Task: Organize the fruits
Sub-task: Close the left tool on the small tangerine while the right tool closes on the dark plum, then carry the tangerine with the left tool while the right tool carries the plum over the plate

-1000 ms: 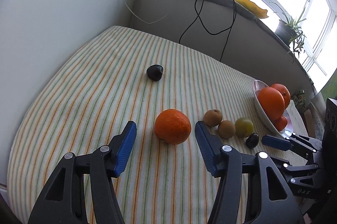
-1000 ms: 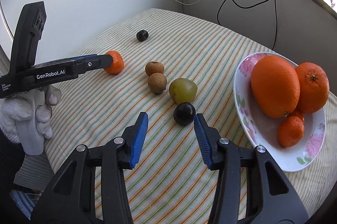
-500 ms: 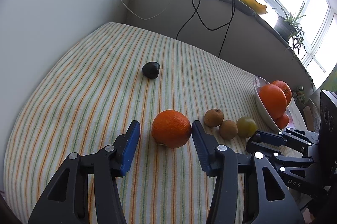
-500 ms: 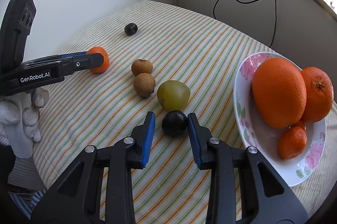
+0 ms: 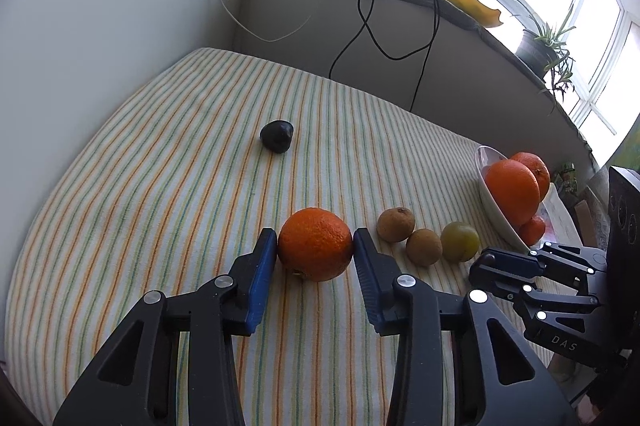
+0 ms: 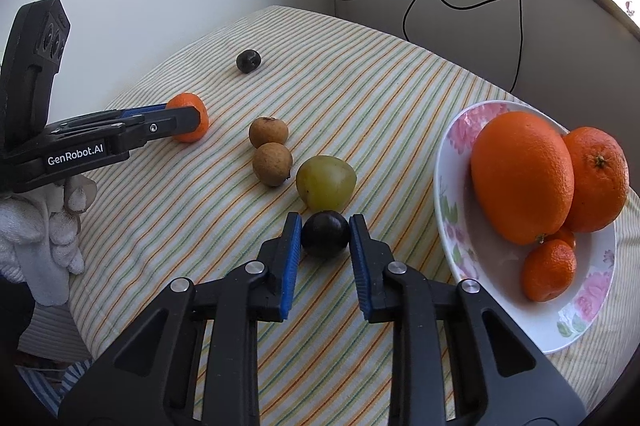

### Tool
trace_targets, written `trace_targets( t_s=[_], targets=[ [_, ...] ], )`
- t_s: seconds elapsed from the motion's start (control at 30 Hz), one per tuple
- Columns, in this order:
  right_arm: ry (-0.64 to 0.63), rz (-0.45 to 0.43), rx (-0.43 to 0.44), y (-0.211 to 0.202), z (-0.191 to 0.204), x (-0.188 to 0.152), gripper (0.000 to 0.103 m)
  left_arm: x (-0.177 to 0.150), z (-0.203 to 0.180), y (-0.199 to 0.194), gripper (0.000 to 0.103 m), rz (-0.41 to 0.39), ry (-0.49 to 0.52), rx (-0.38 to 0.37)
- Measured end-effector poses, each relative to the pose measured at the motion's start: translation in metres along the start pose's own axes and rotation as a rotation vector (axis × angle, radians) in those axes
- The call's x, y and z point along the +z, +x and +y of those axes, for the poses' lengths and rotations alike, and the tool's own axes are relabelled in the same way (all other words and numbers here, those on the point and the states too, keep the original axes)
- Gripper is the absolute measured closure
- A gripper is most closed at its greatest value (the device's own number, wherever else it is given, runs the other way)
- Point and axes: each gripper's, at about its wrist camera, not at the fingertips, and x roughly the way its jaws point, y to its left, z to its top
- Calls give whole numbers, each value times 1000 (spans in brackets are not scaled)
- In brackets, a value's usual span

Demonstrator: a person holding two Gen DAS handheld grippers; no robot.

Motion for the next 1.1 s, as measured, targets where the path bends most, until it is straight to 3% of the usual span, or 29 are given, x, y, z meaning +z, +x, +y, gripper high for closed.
trace_targets(
  t_s=[0.3, 0.57, 1.1],
  targets=[
    [22, -51, 32, -28, -5, -5, 78, -1, -17, -16, 65, -30, 23, -31],
    [57, -97, 37, -54, -20, -10, 78, 1, -55, -19, 65, -35, 69, -92],
    [137, -129, -40, -87, -81, -31, 78, 0, -140, 7, 65, -1, 157, -209]
  ],
)
